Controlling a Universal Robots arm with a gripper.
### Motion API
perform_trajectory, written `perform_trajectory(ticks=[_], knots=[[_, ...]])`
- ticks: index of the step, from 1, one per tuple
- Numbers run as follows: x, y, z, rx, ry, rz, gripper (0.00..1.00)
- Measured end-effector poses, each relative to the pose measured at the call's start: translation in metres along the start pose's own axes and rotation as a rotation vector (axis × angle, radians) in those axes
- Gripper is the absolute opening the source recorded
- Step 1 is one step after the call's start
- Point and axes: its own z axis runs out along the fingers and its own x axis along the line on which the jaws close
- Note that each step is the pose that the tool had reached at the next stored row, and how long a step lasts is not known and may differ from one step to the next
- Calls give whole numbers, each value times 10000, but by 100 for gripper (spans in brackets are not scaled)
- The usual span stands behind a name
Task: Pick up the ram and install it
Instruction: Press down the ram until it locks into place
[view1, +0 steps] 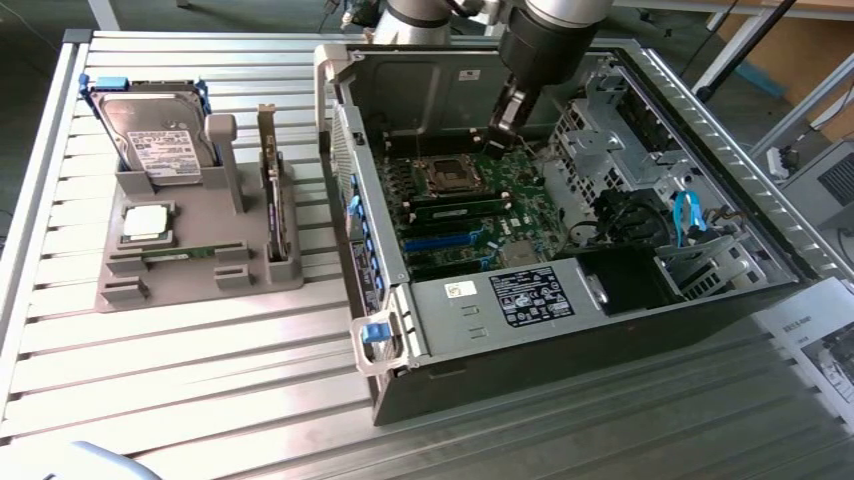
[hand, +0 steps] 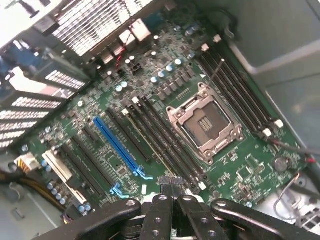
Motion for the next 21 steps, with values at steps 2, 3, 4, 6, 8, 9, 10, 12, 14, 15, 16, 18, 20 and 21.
perform_trajectory(ticks=[2,3,4,6,8,9,10,12,14,15,16,18,20,21], knots=[[0,0,0,10,-3,336,10],[0,0,1,15,-5,483,10],[0,0,1,20,-5,668,10],[0,0,1,31,-8,1002,10],[0,0,2,41,-11,1330,10],[0,0,2,45,-11,1488,10],[0,0,2,51,-13,1654,10],[0,0,2,61,-15,1982,10],[0,0,2,71,-17,2305,10],[0,0,3,76,-19,2472,10],[0,0,3,81,-20,2634,10],[0,0,3,91,-23,2972,10],[0,0,3,100,-25,3291,10],[0,0,4,106,-26,3456,10]])
